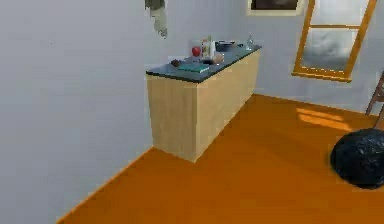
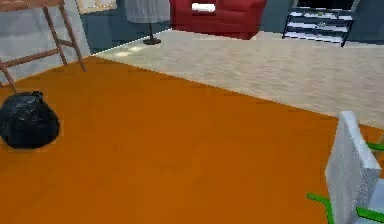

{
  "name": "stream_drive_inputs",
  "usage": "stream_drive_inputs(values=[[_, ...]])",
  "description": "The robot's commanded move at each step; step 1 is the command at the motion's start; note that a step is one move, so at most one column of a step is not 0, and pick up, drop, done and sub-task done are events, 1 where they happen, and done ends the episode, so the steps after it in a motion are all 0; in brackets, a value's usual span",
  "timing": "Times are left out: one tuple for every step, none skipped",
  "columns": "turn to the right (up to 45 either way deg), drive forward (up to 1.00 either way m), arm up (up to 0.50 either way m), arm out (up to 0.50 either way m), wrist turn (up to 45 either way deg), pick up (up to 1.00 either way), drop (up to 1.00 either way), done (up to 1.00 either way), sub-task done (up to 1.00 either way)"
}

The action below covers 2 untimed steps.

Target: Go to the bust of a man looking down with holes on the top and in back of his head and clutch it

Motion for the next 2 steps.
stream_drive_inputs(values=[[-45.0,0.0,0.0,0.0,0.0,0.0,0.0,0.0,0.0],[-45.0,0.0,0.0,0.0,0.0,0.0,0.0,0.0,0.0]])
